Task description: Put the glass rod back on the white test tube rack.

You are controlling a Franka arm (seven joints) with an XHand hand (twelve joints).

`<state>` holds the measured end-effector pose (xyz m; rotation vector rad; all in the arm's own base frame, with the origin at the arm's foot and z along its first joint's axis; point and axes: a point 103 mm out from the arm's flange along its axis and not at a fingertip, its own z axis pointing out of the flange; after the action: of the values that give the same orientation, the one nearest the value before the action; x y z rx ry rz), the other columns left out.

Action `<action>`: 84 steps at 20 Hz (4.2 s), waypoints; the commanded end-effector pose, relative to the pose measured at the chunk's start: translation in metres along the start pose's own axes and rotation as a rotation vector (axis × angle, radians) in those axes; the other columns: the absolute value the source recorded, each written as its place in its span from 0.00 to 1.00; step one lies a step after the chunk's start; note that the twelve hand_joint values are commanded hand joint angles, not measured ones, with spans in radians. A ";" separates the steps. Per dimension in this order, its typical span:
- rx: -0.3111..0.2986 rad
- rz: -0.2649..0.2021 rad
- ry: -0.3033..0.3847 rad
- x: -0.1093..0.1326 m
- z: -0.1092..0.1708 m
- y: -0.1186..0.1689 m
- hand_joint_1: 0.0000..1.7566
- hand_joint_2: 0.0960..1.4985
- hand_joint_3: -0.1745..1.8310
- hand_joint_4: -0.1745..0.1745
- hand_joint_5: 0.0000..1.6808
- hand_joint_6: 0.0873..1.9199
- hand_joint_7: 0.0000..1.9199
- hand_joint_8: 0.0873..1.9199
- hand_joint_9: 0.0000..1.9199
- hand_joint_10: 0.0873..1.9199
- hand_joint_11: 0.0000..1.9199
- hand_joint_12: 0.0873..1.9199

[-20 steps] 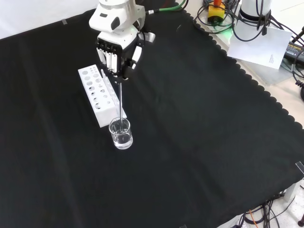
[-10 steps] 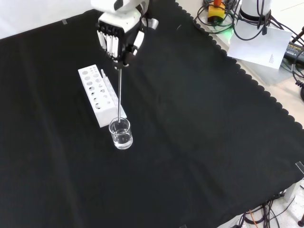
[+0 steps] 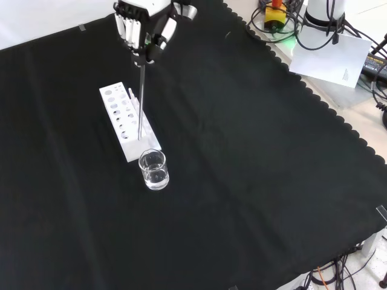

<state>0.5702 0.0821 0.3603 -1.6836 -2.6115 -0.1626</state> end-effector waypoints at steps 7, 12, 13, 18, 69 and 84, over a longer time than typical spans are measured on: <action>0.000 0.113 -0.021 -0.070 0.000 -0.033 0.74 0.71 0.00 0.00 0.76 0.06 0.64 0.45 0.96 0.23 0.81 0.23; 0.000 0.122 -0.017 -0.076 0.005 -0.037 0.74 0.71 0.00 0.00 0.76 0.06 0.64 0.45 0.96 0.23 0.81 0.23; 0.000 0.120 -0.018 -0.076 0.005 -0.037 0.74 0.71 0.00 0.00 0.76 0.06 0.64 0.45 0.96 0.23 0.81 0.23; 0.012 0.119 -0.019 -0.069 0.015 -0.032 0.74 0.71 0.00 0.00 0.76 0.05 0.64 0.45 0.96 0.23 0.81 0.23; 0.139 0.123 -0.024 -0.086 0.088 0.001 0.74 0.72 0.00 0.00 0.76 0.05 0.64 0.45 0.96 0.24 0.81 0.23; 0.168 0.112 -0.024 -0.081 0.094 0.006 0.74 0.71 0.00 0.00 0.76 0.05 0.64 0.45 0.96 0.24 0.81 0.23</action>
<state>0.6125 0.0201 0.2605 -1.7831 -2.4588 0.0791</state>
